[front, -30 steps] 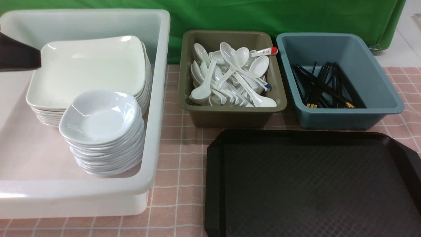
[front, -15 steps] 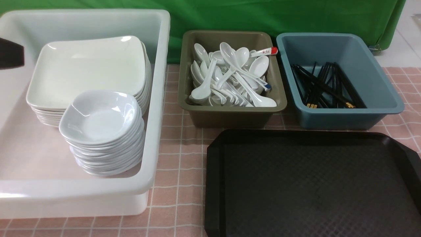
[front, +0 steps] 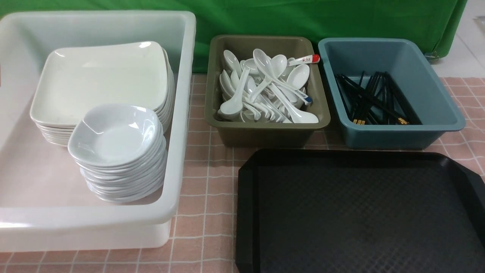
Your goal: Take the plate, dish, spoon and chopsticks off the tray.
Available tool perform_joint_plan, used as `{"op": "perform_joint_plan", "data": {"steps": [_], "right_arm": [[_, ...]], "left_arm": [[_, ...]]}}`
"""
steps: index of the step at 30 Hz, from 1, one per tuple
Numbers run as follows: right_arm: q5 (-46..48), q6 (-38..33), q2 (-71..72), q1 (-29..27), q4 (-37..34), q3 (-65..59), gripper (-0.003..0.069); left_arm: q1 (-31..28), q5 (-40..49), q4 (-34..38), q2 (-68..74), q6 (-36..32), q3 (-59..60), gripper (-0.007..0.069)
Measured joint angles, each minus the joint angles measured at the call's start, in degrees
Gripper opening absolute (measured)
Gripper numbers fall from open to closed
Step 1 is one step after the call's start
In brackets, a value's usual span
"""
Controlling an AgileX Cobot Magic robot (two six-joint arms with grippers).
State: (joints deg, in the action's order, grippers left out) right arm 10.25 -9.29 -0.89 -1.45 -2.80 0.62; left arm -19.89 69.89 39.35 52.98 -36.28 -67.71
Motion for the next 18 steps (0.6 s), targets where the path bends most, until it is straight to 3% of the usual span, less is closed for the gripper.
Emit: {"op": "perform_joint_plan", "data": {"steps": [6,12,18], "right_arm": [[-0.1,0.0,0.0,0.0,2.4,0.0,0.0190],[-0.1,0.0,0.0,0.0,3.2,0.0,0.0210],[-0.1,0.0,0.0,0.0,3.2,0.0,0.0225]], "left_arm": [[1.2,0.0,-0.6,0.0,0.5,0.0,-0.0001],[10.2,0.0,-6.2,-0.1,0.7,0.0,-0.0001],[12.5,0.0,-9.8,-0.3,3.7,0.0,-0.0001]]}}
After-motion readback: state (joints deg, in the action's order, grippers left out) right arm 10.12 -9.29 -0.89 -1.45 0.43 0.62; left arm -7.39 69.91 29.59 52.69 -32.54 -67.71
